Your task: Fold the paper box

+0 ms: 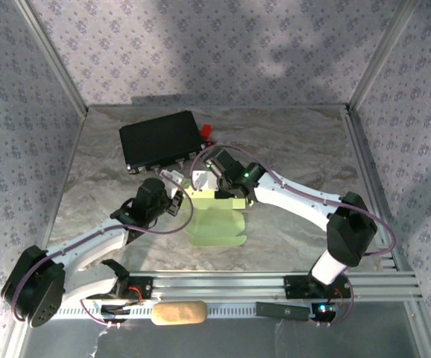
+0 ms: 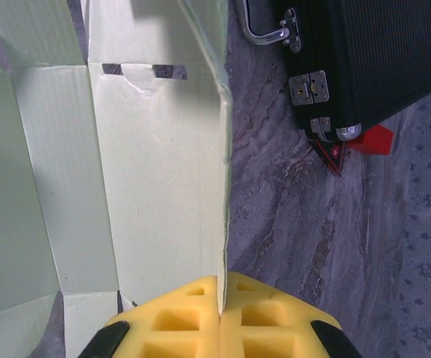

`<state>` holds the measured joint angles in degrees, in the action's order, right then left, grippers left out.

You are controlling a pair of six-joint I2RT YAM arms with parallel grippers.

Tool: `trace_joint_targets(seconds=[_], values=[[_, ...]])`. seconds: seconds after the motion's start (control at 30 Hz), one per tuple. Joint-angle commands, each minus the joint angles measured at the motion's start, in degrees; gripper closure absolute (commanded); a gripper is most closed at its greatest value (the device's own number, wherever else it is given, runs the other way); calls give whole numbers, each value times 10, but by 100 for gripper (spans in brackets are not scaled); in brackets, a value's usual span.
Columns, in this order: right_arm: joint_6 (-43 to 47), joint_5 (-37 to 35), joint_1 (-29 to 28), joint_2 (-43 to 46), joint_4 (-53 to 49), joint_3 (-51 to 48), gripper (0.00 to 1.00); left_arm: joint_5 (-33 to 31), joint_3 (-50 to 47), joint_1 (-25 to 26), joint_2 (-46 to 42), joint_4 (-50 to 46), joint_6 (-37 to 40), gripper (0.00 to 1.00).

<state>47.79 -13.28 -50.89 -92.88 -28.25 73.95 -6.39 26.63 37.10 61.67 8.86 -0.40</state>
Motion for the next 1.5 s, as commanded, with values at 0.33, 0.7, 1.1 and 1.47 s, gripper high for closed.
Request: trace_joint_targets(seconds=[0.33,0.7,1.1,1.47], values=[[-580,-53,-1,194,49,-51,44,-37,-97,15,-65,164,-50,100],[-1391,61,10,247,63,-128,29,-87,-94,54,-85,146,-81,100],[-1610,-81,-66,231,222,-242,37,-116,-95,73,-123,106,-102,100],[-1538,-51,-38,191,402,-262,49,-124,-85,73,-107,88,-114,100]])
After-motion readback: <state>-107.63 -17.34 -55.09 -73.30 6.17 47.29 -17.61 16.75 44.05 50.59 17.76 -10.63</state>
